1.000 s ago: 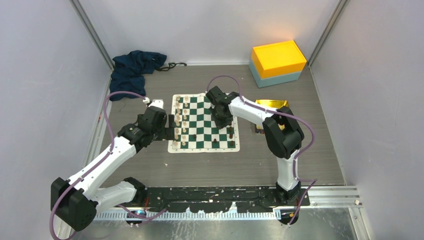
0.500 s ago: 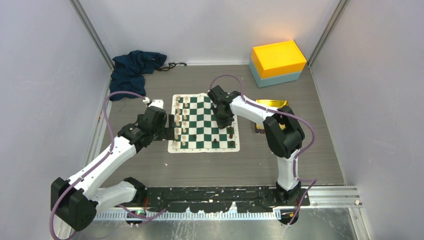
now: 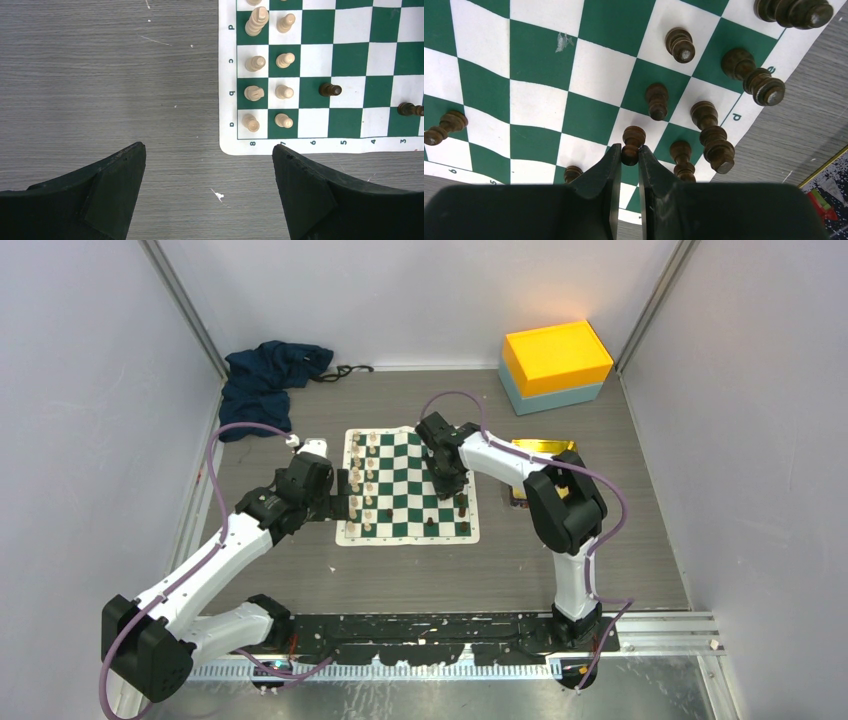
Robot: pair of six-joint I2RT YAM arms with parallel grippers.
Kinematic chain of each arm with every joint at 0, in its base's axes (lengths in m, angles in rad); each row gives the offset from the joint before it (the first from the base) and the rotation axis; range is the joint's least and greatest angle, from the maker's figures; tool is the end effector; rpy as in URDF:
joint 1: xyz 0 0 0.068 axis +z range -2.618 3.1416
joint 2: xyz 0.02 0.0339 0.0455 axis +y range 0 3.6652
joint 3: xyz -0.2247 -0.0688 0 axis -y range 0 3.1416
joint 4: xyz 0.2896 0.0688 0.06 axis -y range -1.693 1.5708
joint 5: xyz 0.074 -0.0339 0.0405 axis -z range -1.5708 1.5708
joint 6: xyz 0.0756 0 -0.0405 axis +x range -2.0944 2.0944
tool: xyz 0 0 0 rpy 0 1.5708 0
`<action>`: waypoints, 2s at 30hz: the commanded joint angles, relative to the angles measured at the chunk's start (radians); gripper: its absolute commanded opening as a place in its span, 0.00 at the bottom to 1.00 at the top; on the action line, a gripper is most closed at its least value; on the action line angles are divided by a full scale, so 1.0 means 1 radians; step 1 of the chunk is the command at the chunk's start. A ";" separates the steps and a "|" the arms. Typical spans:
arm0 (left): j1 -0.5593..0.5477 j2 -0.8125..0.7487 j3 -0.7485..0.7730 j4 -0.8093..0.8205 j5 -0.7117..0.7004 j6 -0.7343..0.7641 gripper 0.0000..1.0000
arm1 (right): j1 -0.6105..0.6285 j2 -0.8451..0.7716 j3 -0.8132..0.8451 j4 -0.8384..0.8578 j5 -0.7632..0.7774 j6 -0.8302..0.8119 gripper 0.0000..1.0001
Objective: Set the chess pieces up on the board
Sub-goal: Place the chess piece on the chessboard.
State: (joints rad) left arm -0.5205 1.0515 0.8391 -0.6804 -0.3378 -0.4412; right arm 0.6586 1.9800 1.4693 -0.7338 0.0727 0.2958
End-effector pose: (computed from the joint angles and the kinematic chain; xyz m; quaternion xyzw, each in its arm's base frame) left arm 0.2687 -0.1252 0.1930 -0.0190 0.9312 -0.0111 0.3640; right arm 0.3508 0.2645 0.0889 -0.1721 0.9710 0.0427 0.1607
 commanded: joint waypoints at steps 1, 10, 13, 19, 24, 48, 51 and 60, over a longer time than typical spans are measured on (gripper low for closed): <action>0.007 -0.010 0.005 0.028 0.000 -0.004 0.98 | -0.006 -0.002 -0.005 0.015 -0.004 0.019 0.10; 0.007 -0.010 0.005 0.028 0.002 -0.006 0.98 | -0.011 -0.003 -0.013 0.012 -0.001 0.022 0.10; 0.007 -0.010 0.006 0.026 0.004 -0.007 0.98 | -0.012 -0.001 -0.012 0.010 -0.002 0.023 0.10; 0.007 -0.011 0.005 0.025 0.003 -0.008 0.98 | -0.013 -0.001 -0.017 0.009 -0.004 0.026 0.10; 0.007 -0.010 0.005 0.026 0.005 -0.008 0.98 | -0.013 0.001 -0.019 0.009 -0.007 0.027 0.10; 0.007 -0.008 0.002 0.027 0.007 -0.010 0.98 | -0.014 0.015 -0.004 0.003 -0.014 0.027 0.33; 0.007 -0.010 0.002 0.028 0.006 -0.009 0.98 | -0.014 0.015 -0.001 0.003 -0.013 0.026 0.35; 0.007 -0.008 0.006 0.030 0.008 -0.008 0.98 | -0.014 0.008 0.021 -0.004 -0.008 0.019 0.36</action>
State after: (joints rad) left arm -0.5205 1.0515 0.8387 -0.6800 -0.3363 -0.4419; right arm 0.6502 2.0041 1.4452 -0.7349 0.0593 0.3168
